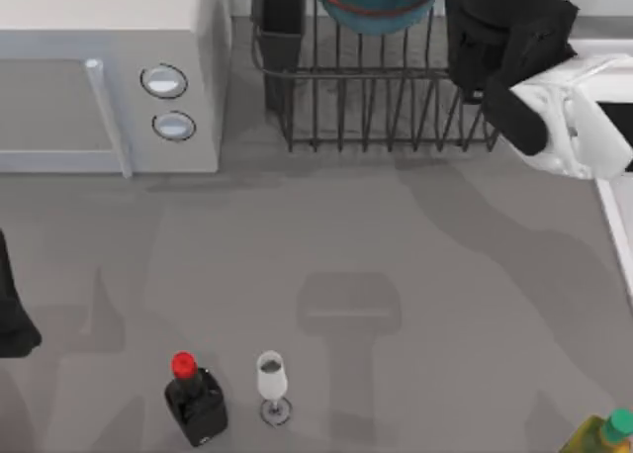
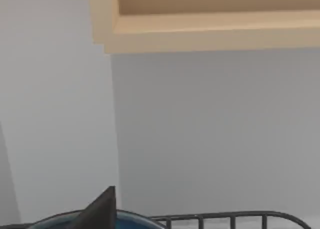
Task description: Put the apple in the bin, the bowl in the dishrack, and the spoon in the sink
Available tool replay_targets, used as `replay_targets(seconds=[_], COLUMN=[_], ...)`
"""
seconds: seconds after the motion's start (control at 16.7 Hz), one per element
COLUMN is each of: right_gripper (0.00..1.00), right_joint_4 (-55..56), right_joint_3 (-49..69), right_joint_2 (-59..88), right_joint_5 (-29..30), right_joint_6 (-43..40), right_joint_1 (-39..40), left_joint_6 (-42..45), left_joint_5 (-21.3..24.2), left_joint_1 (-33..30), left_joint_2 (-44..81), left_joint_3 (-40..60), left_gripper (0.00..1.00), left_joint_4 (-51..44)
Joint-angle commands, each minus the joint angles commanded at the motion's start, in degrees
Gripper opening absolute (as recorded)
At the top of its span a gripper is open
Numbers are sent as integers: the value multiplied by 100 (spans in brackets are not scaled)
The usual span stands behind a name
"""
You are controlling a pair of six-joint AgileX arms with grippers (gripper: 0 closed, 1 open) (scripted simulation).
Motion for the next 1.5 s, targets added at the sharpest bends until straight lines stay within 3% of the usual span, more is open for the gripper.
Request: replay_targets(seconds=[0.48,0.72,1.08,1.5], right_gripper=[100,100,100,100], right_joint_4=[-1060,-1547,-2587,-3779], right_joint_3=[-2085,-3062,-5491,-7124], right_joint_2=[-3357,-5717,-9148,-10803], right_joint_5=[-1204,-1831,-2850,-3620], right_joint_6=[36,71,32,-117], right_joint_1=[-957,-1275,-1956,-3062], left_joint_6=[0,0,0,0], left_joint_5=[0,0,0,0], left_joint_1=[0,0,0,0], left_joint_2=[0,0,0,0], left_joint_3=[0,0,0,0], left_gripper=[100,100,100,100], left_joint_4=[0,0,0,0])
